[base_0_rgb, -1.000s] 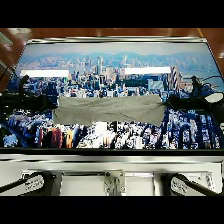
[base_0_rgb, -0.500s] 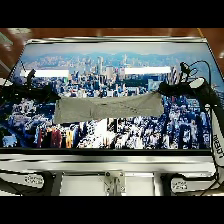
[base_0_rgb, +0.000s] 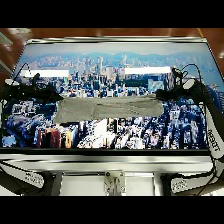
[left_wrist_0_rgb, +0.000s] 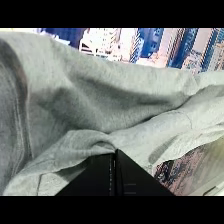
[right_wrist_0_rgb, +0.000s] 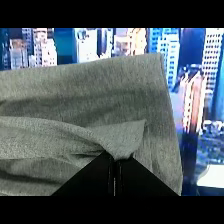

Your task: Fold the shirts.

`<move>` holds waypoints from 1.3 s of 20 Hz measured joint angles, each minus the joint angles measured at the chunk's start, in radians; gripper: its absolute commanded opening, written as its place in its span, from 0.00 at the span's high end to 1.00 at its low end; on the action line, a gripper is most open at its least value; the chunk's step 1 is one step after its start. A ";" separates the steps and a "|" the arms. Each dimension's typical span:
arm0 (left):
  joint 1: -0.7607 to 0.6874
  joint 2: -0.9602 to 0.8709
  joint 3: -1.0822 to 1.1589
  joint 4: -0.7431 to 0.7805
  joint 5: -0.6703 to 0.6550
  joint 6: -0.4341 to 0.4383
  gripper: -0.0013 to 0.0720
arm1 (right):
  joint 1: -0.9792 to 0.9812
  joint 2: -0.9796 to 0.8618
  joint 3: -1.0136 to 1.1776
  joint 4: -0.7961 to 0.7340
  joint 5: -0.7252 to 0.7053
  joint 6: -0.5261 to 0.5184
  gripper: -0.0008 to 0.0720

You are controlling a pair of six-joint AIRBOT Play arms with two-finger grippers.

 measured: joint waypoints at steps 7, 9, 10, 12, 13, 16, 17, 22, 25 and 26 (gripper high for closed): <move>0.002 -0.009 0.012 0.001 -0.063 -0.017 0.42 | 0.007 0.000 0.001 -0.031 0.070 0.049 0.12; 0.008 -0.007 0.029 0.001 -0.092 -0.017 0.42 | -0.015 0.009 0.001 -0.027 0.075 0.068 0.12; 0.013 -0.004 0.042 0.001 -0.107 -0.017 0.42 | -0.037 0.012 0.001 -0.018 0.076 0.085 0.12; 0.024 0.010 0.068 0.001 -0.137 -0.018 0.42 | -0.087 0.009 0.001 0.042 0.085 0.105 0.12; 0.027 0.019 0.079 0.001 -0.152 -0.018 0.42 | -0.109 0.000 0.001 0.083 0.092 0.106 0.12; 0.033 0.053 0.098 0.000 -0.183 -0.018 0.42 | -0.146 -0.052 0.001 0.195 0.120 0.086 0.12; 0.034 0.065 0.101 0.000 -0.190 -0.018 0.42 | -0.150 -0.073 0.001 0.219 0.135 0.080 0.12; 0.037 0.116 0.108 -0.016 -0.214 -0.018 0.43 | -0.137 -0.161 0.002 0.360 0.144 0.050 0.14; 0.037 0.128 0.109 -0.042 -0.218 -0.017 0.44 | -0.124 -0.186 0.002 0.386 0.144 0.044 0.49; 0.037 0.130 0.109 -0.051 -0.219 -0.017 0.45 | -0.123 -0.189 0.002 0.393 0.144 0.042 0.64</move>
